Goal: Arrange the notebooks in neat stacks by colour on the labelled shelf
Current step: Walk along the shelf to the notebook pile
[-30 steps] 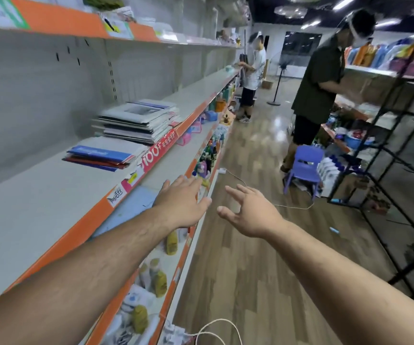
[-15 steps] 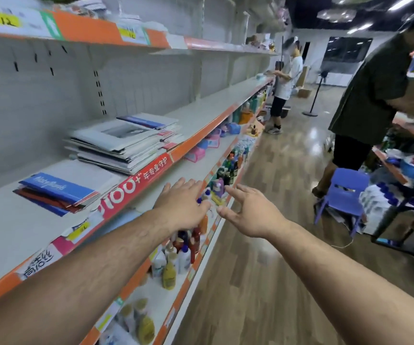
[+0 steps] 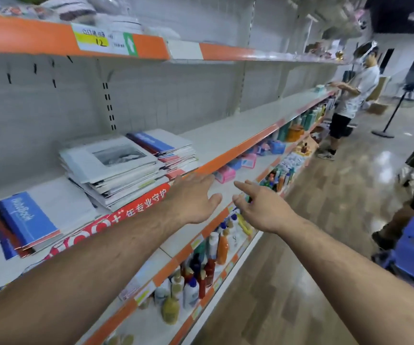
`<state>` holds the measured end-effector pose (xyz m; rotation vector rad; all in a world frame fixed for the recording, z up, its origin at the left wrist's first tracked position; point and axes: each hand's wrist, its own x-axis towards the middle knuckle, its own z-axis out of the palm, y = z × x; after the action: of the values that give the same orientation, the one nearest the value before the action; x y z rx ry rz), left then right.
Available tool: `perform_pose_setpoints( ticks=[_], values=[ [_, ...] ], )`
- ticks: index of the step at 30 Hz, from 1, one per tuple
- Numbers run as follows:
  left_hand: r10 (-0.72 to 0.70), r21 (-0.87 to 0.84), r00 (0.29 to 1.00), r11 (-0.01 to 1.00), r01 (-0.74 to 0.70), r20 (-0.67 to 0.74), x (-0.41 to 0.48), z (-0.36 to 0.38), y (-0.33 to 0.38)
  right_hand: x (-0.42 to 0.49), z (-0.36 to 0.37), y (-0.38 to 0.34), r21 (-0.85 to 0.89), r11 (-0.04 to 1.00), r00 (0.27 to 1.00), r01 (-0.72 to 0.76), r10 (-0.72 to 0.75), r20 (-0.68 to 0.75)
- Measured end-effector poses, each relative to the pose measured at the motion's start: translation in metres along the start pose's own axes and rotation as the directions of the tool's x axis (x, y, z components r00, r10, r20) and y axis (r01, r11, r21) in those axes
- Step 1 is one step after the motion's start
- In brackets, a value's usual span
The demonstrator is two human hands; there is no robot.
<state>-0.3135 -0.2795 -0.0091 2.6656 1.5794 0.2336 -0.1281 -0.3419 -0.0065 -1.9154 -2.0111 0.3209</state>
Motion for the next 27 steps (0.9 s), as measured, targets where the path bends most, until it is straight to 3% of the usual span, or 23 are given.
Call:
perform_pose_setpoints(
  ticks=[9, 18, 22, 27],
  values=[
    [-0.089, 0.034, 0.995, 0.995, 0.091, -0.042, 0.147, -0.012, -0.044, 0.158, -0.02, 0.022, -0.04, 0.994, 0.995, 0.102, -0.101, 0.008],
    [-0.321, 0.055, 0.947, 0.945, 0.322, -0.019, 0.201, -0.013, -0.099, 0.304, 0.008, 0.013, 0.149, 0.963, 0.973, 0.224, -0.23, 0.024],
    [-0.544, 0.015, 0.838, 0.838, 0.545, -0.047, 0.205, -0.012, -0.109, 0.35, 0.019, 0.001, 0.332, 0.913, 0.967, 0.235, -0.255, 0.018],
    [-0.71, -0.043, 0.687, 0.7, 0.713, -0.158, 0.198, -0.013, -0.101, 0.377, 0.024, -0.011, 0.524, 0.833, 0.929, 0.18, -0.319, 0.188]
  ],
)
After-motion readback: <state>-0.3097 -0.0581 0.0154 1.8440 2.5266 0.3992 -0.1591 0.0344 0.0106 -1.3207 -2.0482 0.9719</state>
